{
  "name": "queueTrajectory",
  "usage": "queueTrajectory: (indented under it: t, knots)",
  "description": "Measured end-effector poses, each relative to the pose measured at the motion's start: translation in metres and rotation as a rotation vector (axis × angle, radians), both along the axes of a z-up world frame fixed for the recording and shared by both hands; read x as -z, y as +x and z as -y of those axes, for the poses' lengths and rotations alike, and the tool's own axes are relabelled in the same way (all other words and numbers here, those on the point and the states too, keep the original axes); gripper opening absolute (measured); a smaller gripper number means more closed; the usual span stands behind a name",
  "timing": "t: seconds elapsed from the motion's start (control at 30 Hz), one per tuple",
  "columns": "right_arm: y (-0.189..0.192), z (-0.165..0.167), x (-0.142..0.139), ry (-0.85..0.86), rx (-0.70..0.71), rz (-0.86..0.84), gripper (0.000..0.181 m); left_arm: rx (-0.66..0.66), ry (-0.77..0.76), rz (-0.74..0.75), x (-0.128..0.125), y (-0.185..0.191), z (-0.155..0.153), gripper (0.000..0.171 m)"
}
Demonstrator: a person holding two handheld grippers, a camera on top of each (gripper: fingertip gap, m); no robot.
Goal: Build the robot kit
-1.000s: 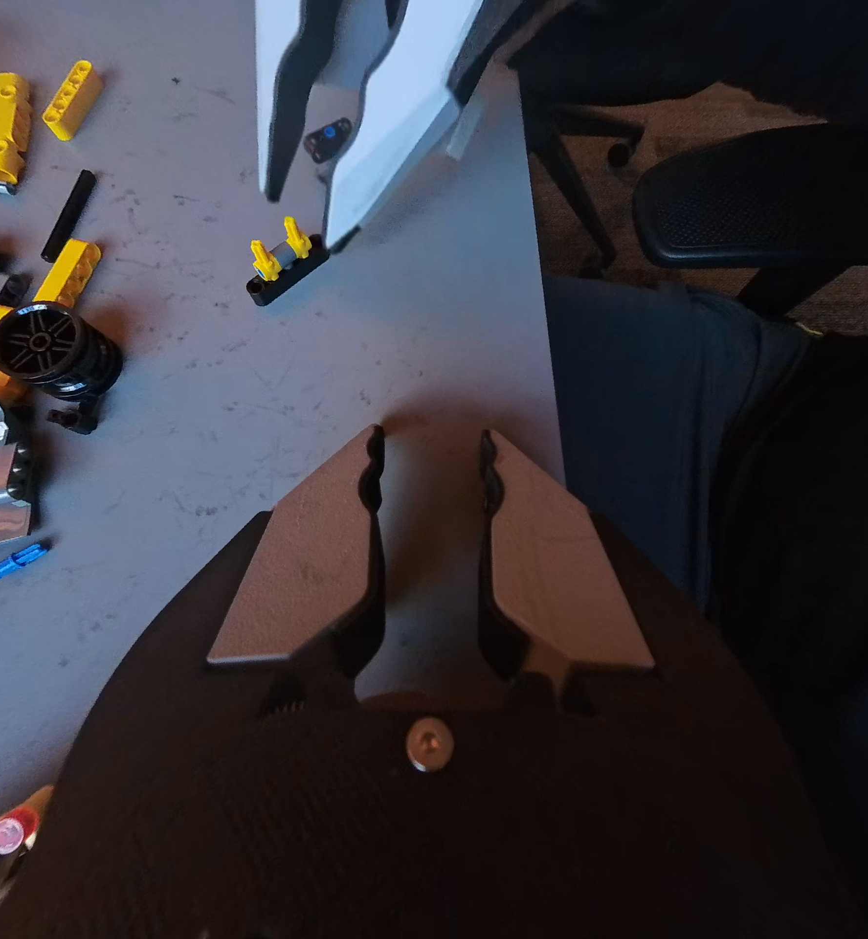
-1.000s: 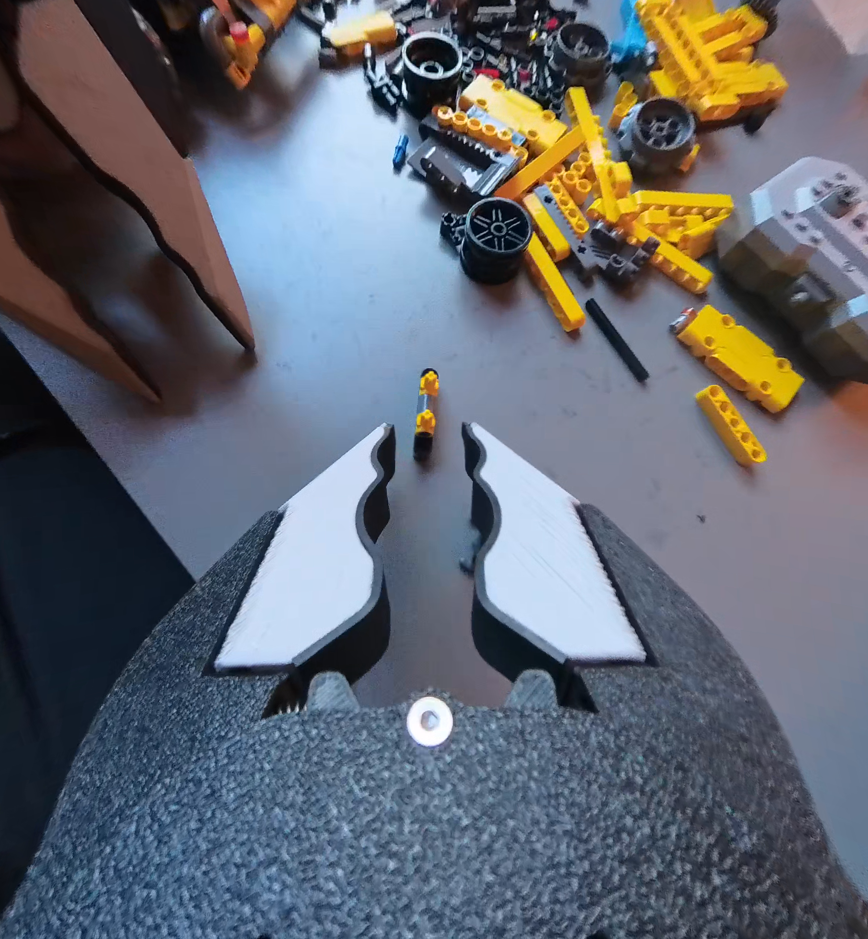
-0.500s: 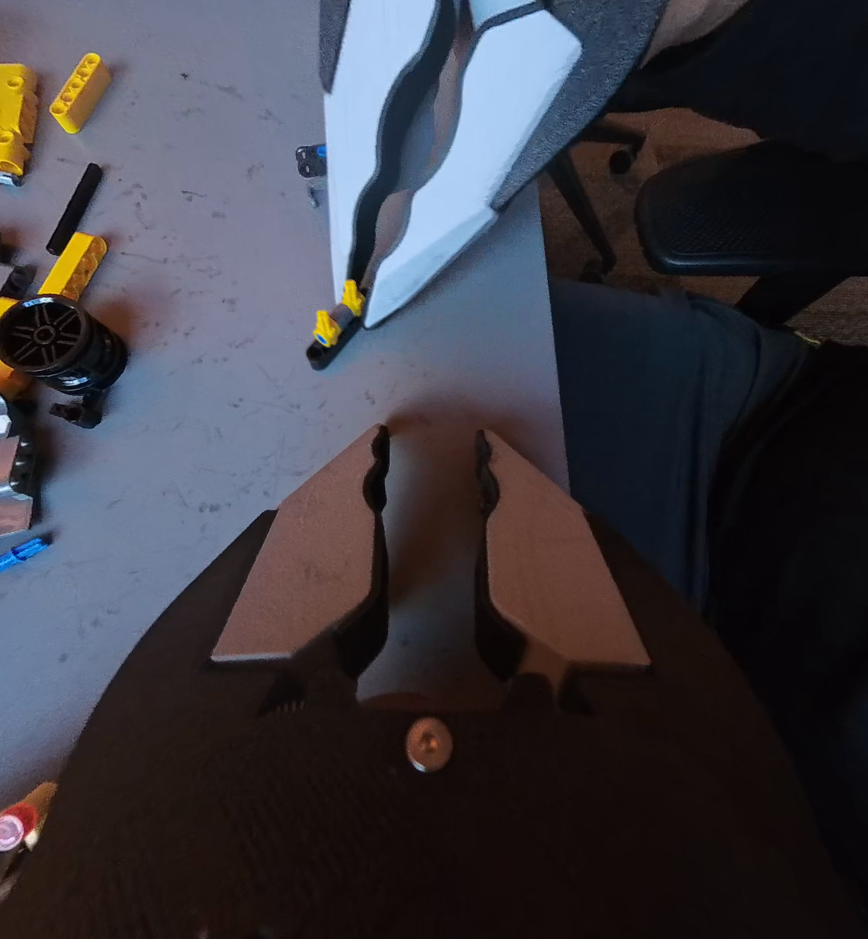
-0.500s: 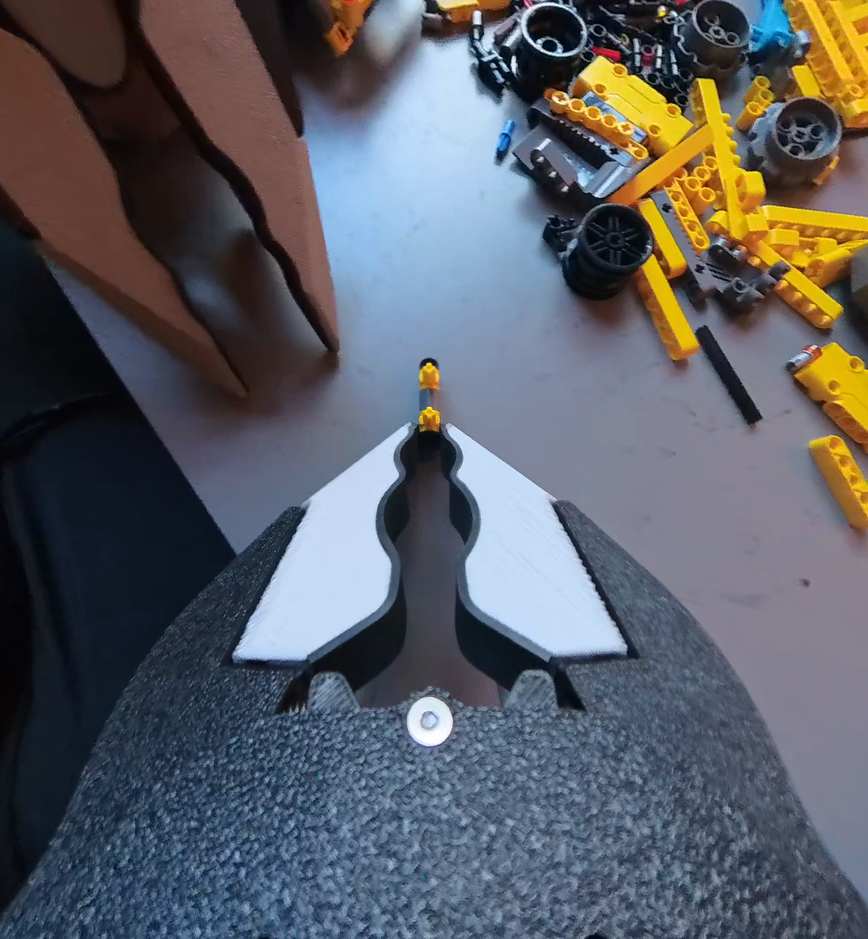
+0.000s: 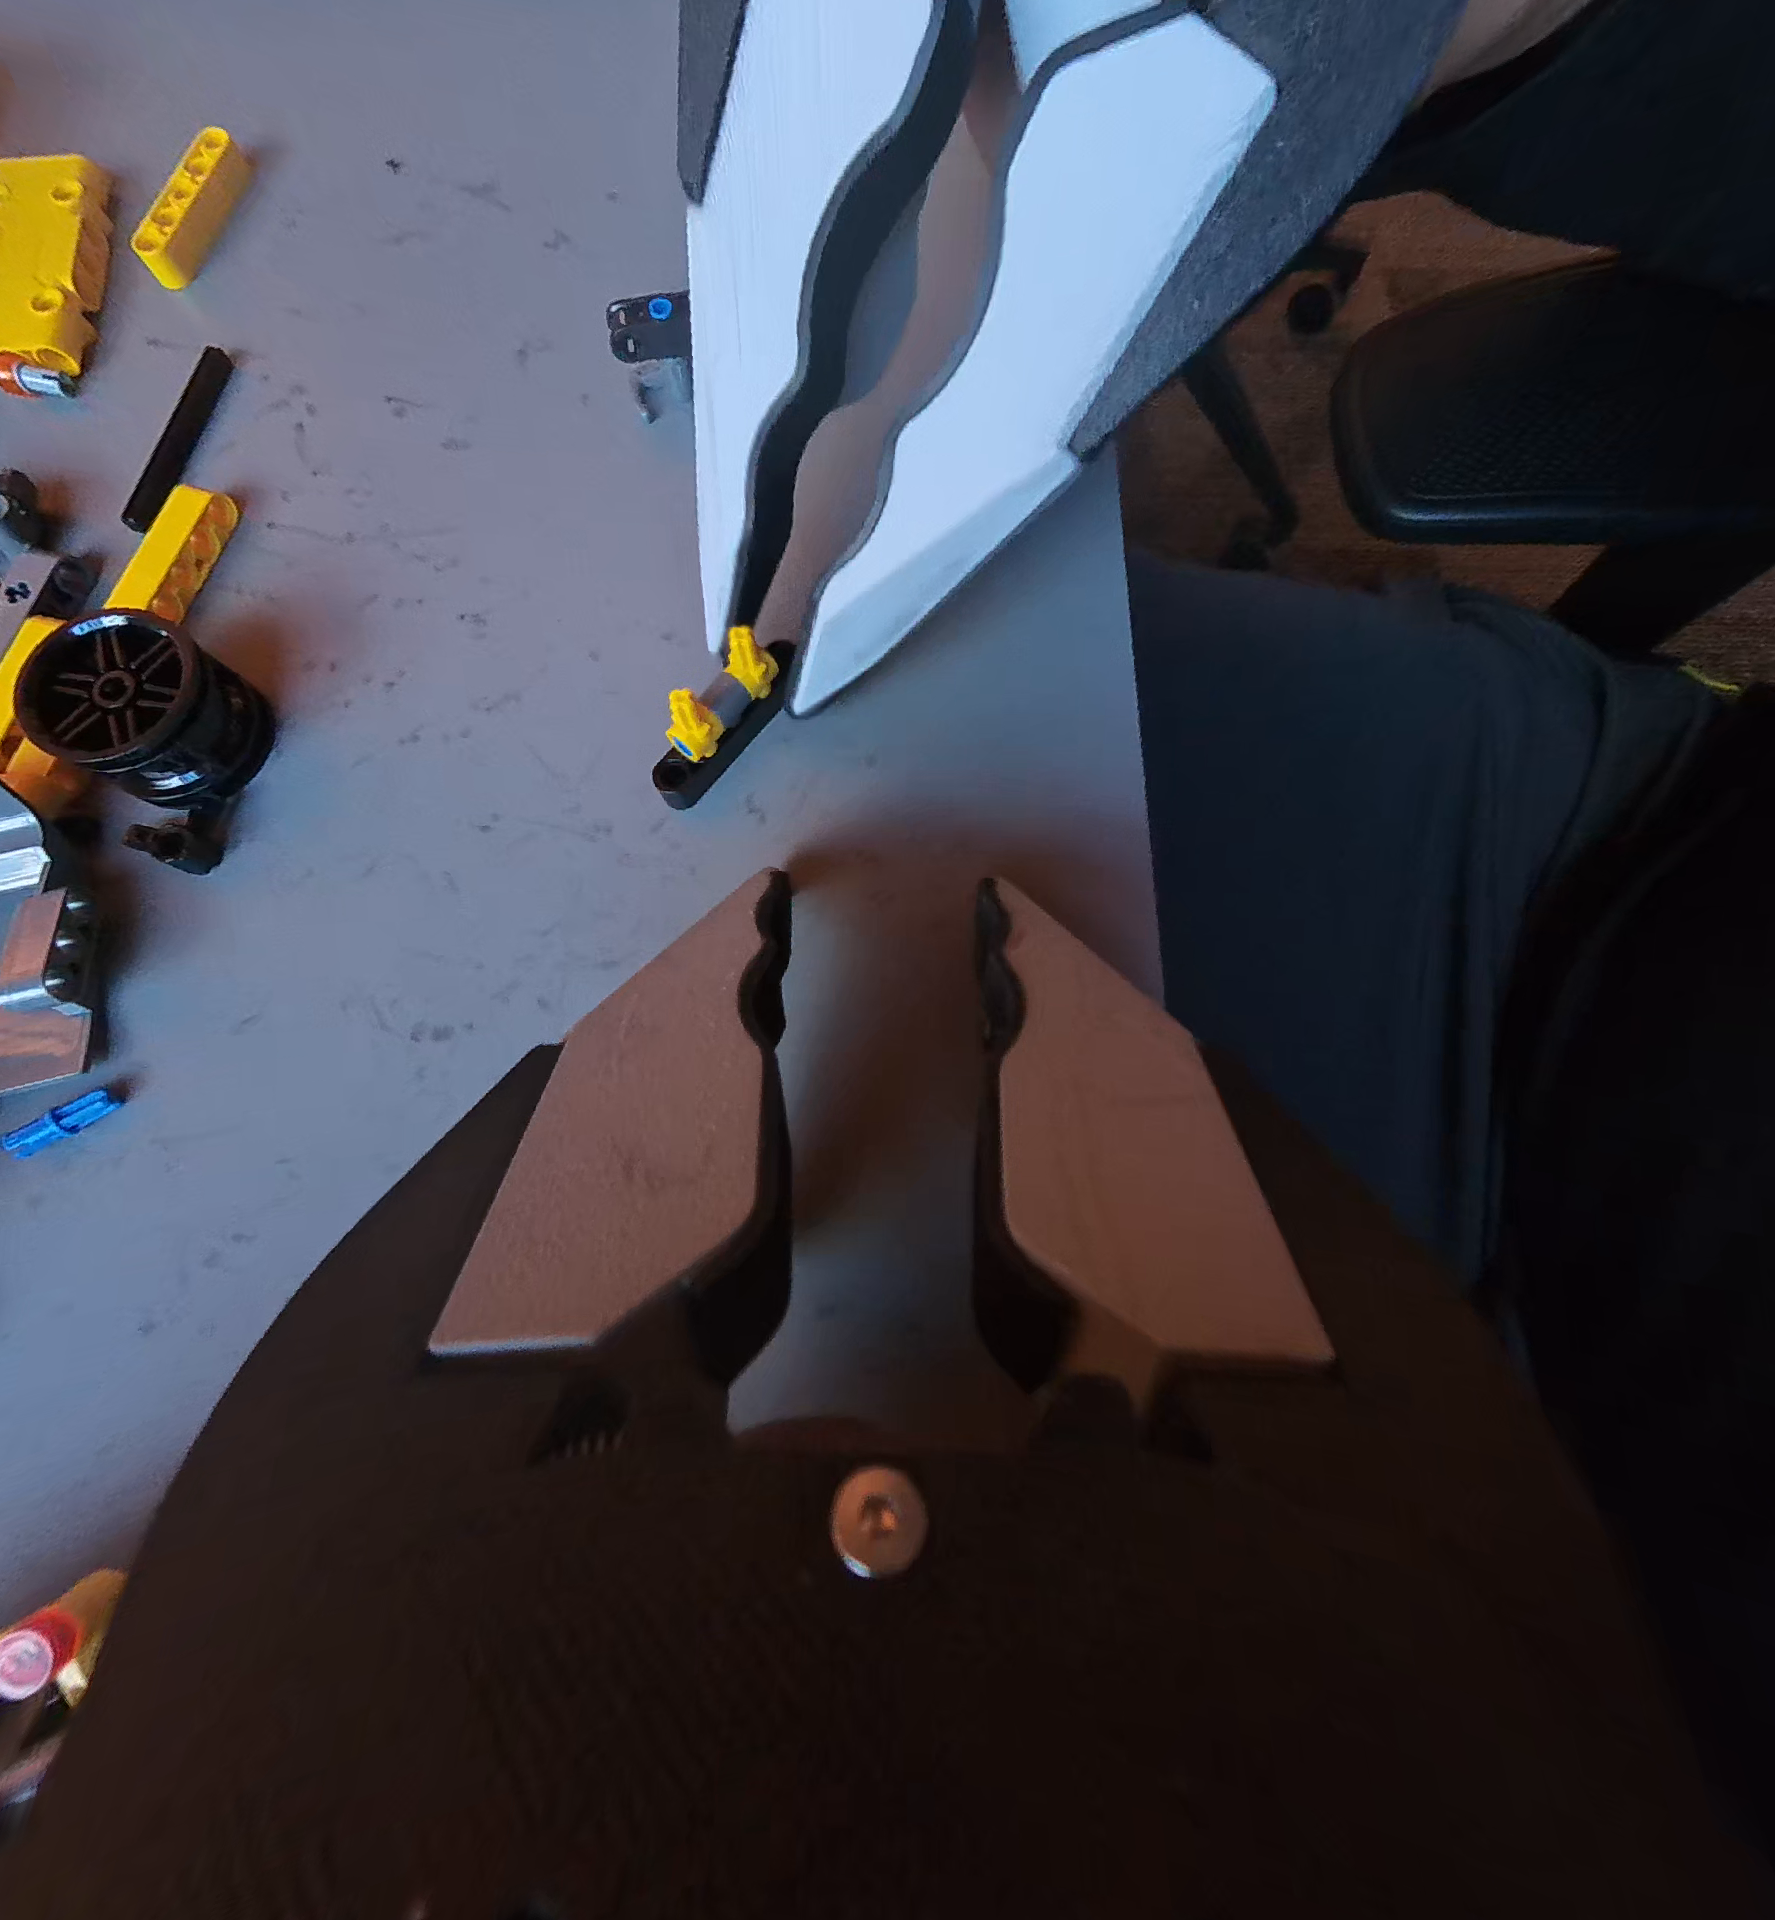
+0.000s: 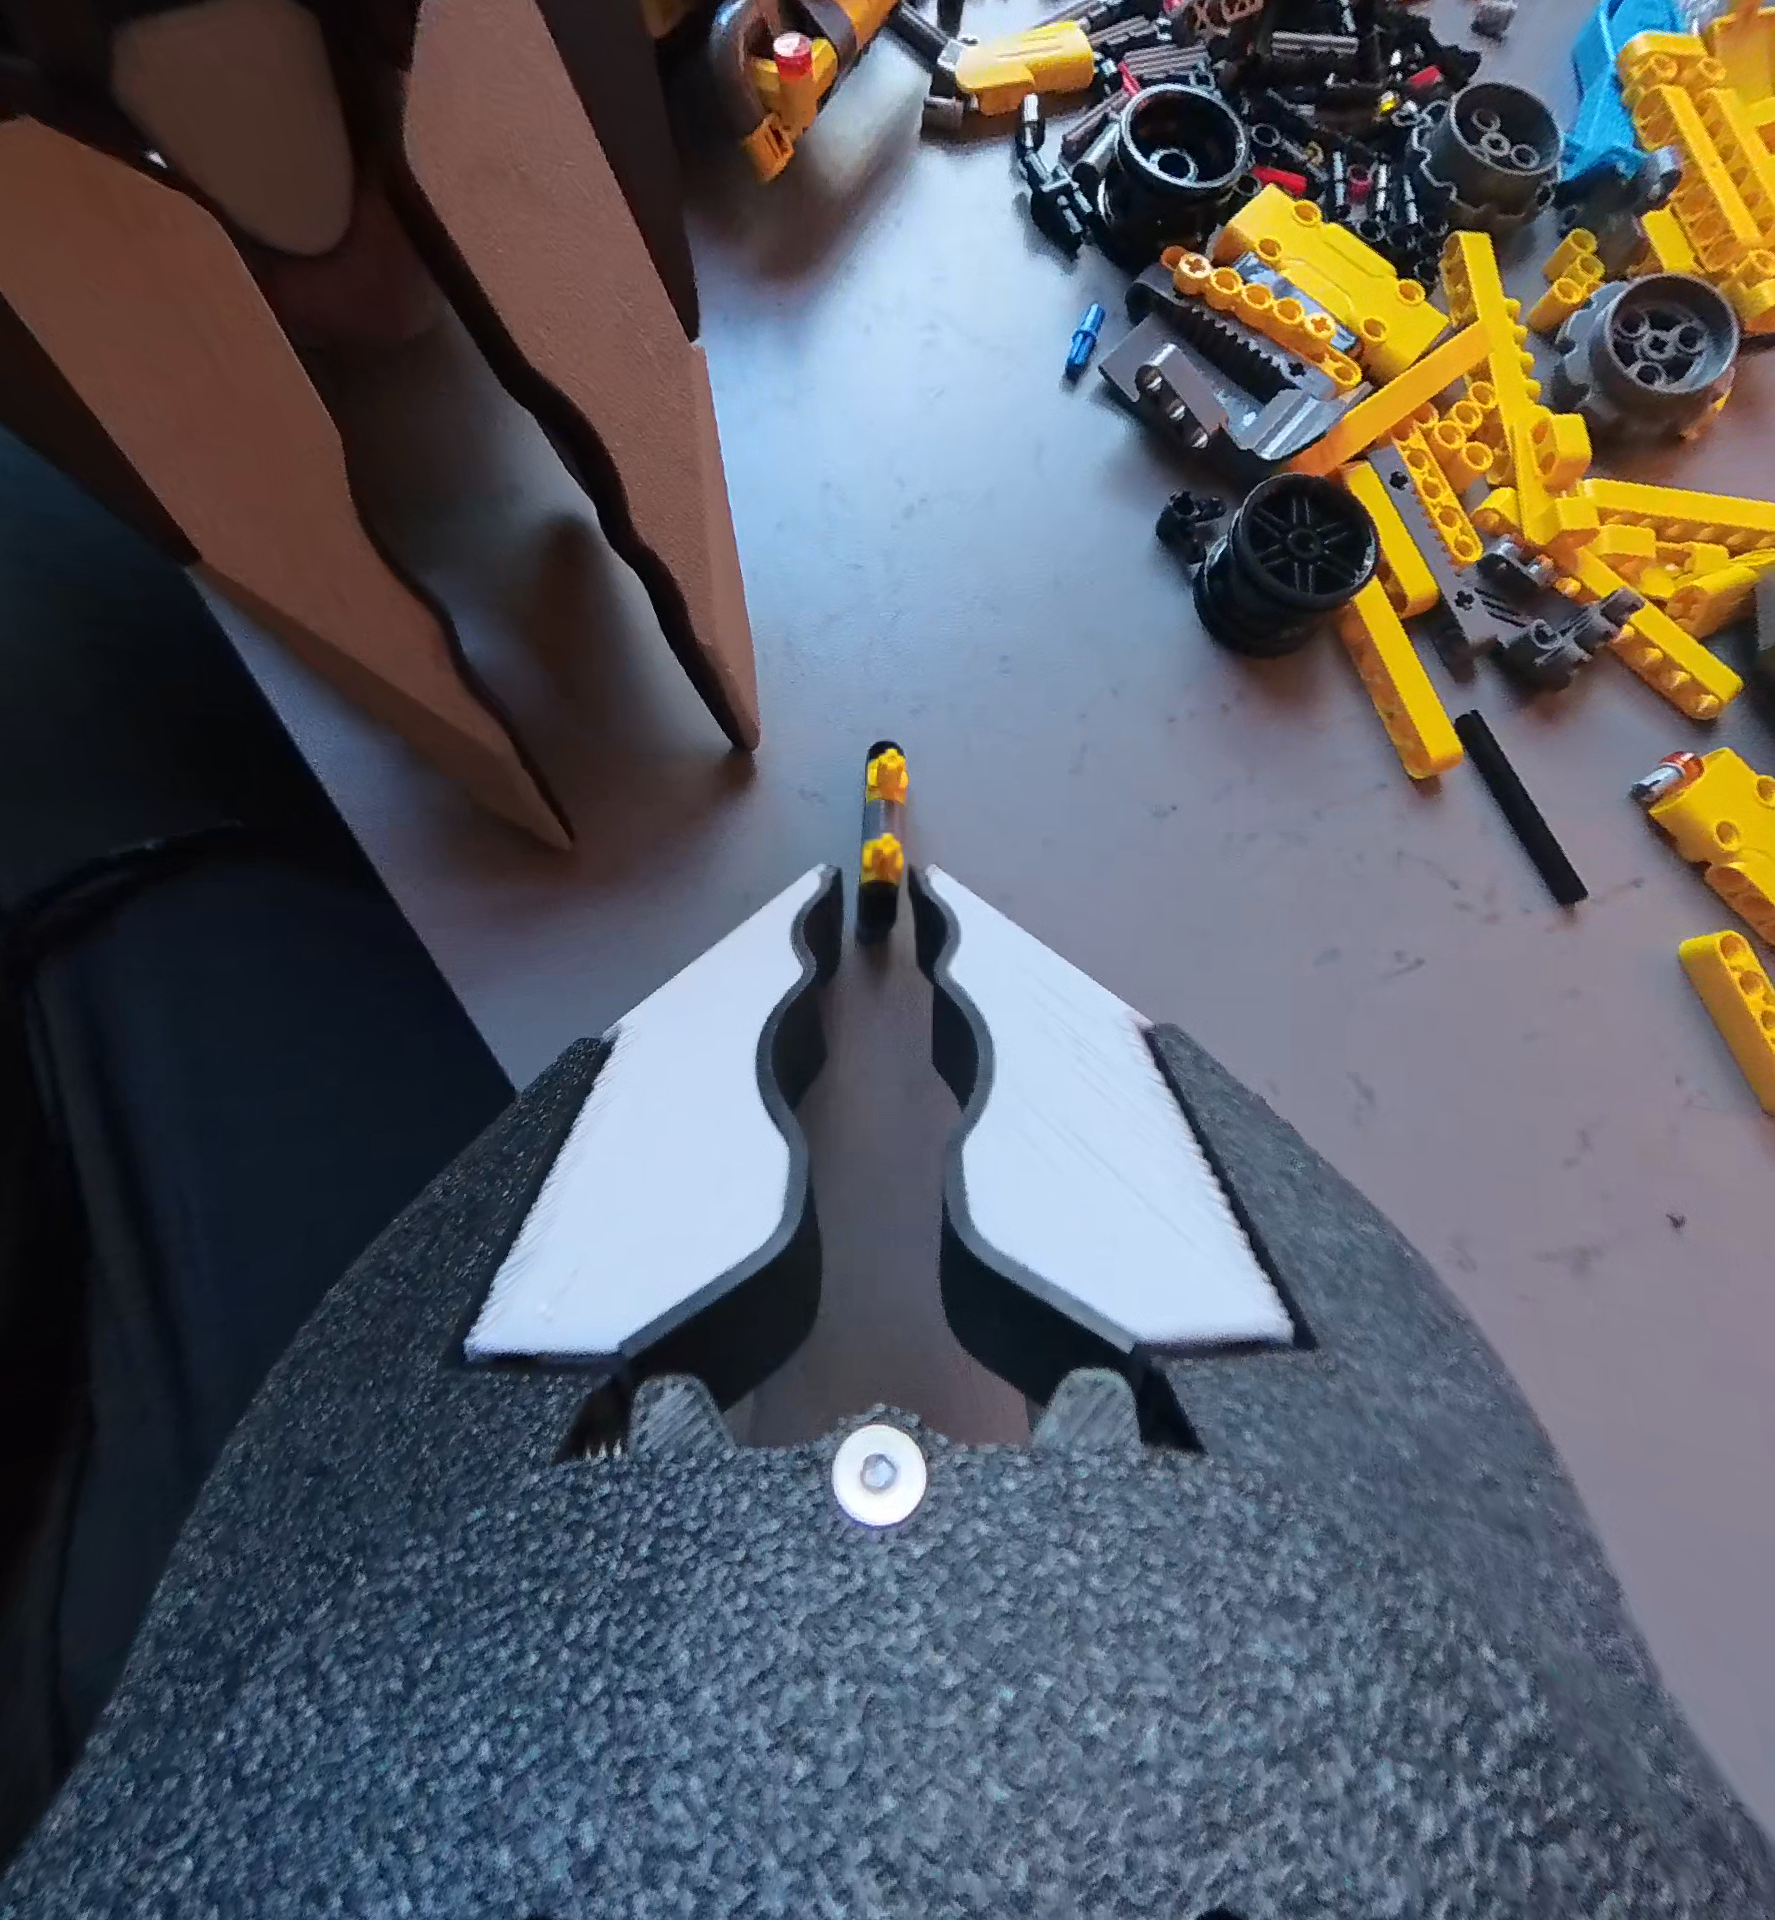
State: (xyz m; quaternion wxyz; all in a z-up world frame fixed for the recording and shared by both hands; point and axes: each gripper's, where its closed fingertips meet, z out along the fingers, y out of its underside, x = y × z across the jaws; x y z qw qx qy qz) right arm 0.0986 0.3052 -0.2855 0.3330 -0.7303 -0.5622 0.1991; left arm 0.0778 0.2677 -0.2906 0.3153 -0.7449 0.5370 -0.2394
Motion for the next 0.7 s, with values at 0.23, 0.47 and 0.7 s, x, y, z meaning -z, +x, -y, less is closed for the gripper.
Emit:
queueTrajectory:
  t: [0.23,0.47,0.7]
  knots:
    - [0.022,-0.005,-0.017,0.013,0.056,-0.049,0.015,0.008,-0.002,0.001,0.0,0.0,0.001,0.034]
    - [0.067,-0.032,-0.047,0.084,0.205,-0.089,0.018,0.01,0.001,0.0,0.0,0.0,0.001,0.034]
    - [0.095,-0.041,-0.027,-0.001,0.283,-0.042,0.041,0.009,-0.004,0.002,0.0,0.0,0.001,0.034]
